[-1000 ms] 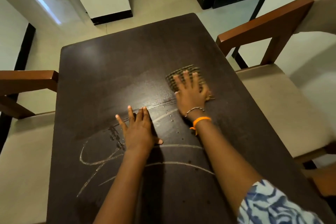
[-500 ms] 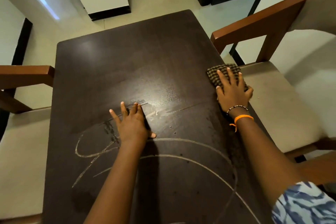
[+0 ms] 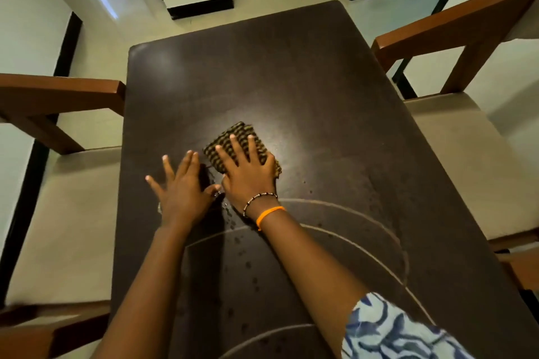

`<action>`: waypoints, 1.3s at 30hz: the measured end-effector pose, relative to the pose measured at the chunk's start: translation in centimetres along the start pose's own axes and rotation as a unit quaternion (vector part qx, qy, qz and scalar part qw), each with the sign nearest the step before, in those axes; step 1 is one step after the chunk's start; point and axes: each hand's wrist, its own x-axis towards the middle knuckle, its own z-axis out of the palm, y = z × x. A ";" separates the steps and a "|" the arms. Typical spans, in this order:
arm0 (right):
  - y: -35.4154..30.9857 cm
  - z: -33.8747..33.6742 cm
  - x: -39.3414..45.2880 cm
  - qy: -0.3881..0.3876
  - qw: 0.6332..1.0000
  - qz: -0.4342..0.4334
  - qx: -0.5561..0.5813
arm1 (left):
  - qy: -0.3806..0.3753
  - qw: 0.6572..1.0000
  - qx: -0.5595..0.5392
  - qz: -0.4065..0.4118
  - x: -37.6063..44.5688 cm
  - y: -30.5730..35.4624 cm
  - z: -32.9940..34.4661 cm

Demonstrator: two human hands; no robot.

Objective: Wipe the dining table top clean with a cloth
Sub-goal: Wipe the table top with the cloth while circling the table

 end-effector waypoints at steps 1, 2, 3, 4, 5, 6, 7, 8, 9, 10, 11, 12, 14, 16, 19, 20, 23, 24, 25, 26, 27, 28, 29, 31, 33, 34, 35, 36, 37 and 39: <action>0.1 -0.1 -0.1 0.002 1.000 -0.031 -0.007 | 0.029 0.999 -0.016 -0.012 -0.4 -1.0 -0.3; 1.0 -0.4 -0.1 0.012 0.998 -0.053 -0.014 | 0.068 0.997 -0.038 -0.027 -0.9 -1.8 -0.6; 2.2 -0.9 -0.1 0.022 0.998 -0.062 -0.023 | 0.115 0.991 -0.055 -0.041 -1.4 -2.6 -0.9; 3.7 -1.3 0.0 0.029 0.998 -0.053 -0.033 | 0.158 0.984 -0.060 -0.054 -1.8 -3.3 -1.1; 5.7 -1.8 0.1 0.037 0.998 -0.023 -0.041 | 0.189 0.978 -0.056 -0.066 -2.2 -3.9 -1.2; 7.7 -2.4 0.2 0.049 0.998 0.019 -0.046 | 0.207 0.974 -0.050 -0.081 -2.5 -4.6 -1.3; 9.7 -2.9 0.2 0.062 0.995 0.064 -0.046 | 0.214 0.971 -0.048 -0.097 -2.7 -5.5 -1.3; 11.5 -3.3 0.1 0.073 0.990 0.107 -0.046 | 0.214 0.969 -0.049 -0.115 -3.0 -6.4 -1.2; 12.9 -3.7 -0.1 0.077 0.986 0.141 -0.048 | 0.212 0.966 -0.055 -0.136 -3.2 -7.2 -1.2; 13.8 -3.9 -0.2 0.073 0.982 0.165 -0.049 | 0.206 0.963 -0.067 -0.160 -3.3 -7.8 -1.1; 13.9 -3.8 -0.3 0.064 0.980 0.180 -0.051 | 0.200 0.959 -0.085 -0.182 -3.6 -8.7 -1.1; 13.4 -3.7 -0.2 0.056 0.979 0.189 -0.053 | 0.198 0.955 -0.103 -0.196 -3.9 -9.5 -1.0; 10.8 -3.0 0.1 0.049 0.979 0.190 -0.054 | 0.195 0.950 -0.131 -0.205 -4.5 -11.0 -0.8; 6.7 -2.1 0.5 0.047 0.986 0.153 -0.055 | 0.193 0.944 -0.156 -0.218 -5.0 -12.2 -0.8; -2.2 0.3 1.1 0.035 0.996 0.070 -0.030 | 0.180 0.939 -0.168 -0.239 -5.8 -13.8 -0.9; -5.4 1.2 1.1 0.026 0.999 0.042 -0.013 | 0.170 0.941 -0.167 -0.241 -6.0 -14.2 -0.9; -14.3 3.9 0.7 -0.034 0.997 -0.062 0.030 | 0.130 0.945 -0.165 -0.251 -6.7 -15.3 -1.0; -16.3 4.5 0.4 -0.053 0.994 -0.093 0.033 | 0.113 0.946 -0.165 -0.256 -6.9 -15.5 -1.1; -17.4 4.8 0.3 -0.063 0.991 -0.115 0.030 | 0.098 0.948 -0.162 -0.256 -7.0 -15.6 -1.2; -17.9 5.0 0.3 -0.066 0.989 -0.128 0.024 | 0.085 0.950 -0.160 -0.253 -7.1 -15.8 -1.3; -17.7 4.9 0.4 -0.063 0.988 -0.137 0.020 | 0.075 0.953 -0.159 -0.247 -7.2 -16.0 -1.4; -17.0 4.7 0.5 -0.056 0.988 -0.142 0.019 | 0.066 0.955 -0.159 -0.240 -7.2 -16.1 -1.6; -15.9 4.4 0.7 -0.045 0.989 -0.140 0.017 | 0.060 0.958 -0.161 -0.231 -7.2 -16.2 -1.7; -12.8 3.4 1.4 -0.020 0.995 -0.101 0.014 | 0.055 0.960 -0.169 -0.217 -6.8 -16.1 -1.8; -8.4 1.9 2.2 0.005 0.999 -0.031 -0.008 | 0.057 0.955 -0.193 -0.220 -6.4 -16.1 -2.0; -5.9 1.2 2.4 0.014 1.000 0.010 -0.021 | 0.059 0.950 -0.208 -0.225 -6.1 -16.1 -2.0; -3.3 0.4 2.4 0.024 0.998 0.054 -0.029 | 0.059 0.946 -0.222 -0.229 -5.9 -16.1 -1.9; -1.1 -0.3 2.4 0.035 0.994 0.101 -0.033 | 0.057 0.942 -0.238 -0.232 -5.8 -16.3 -1.9; 0.8 -0.9 2.3 0.044 0.988 0.147 -0.031 | 0.054 0.937 -0.253 -0.233 -5.7 -16.5 -1.8; 3.1 -1.5 2.2 0.052 0.973 0.225 -0.022 | 0.048 0.930 -0.279 -0.234 -5.7 -16.4 -1.6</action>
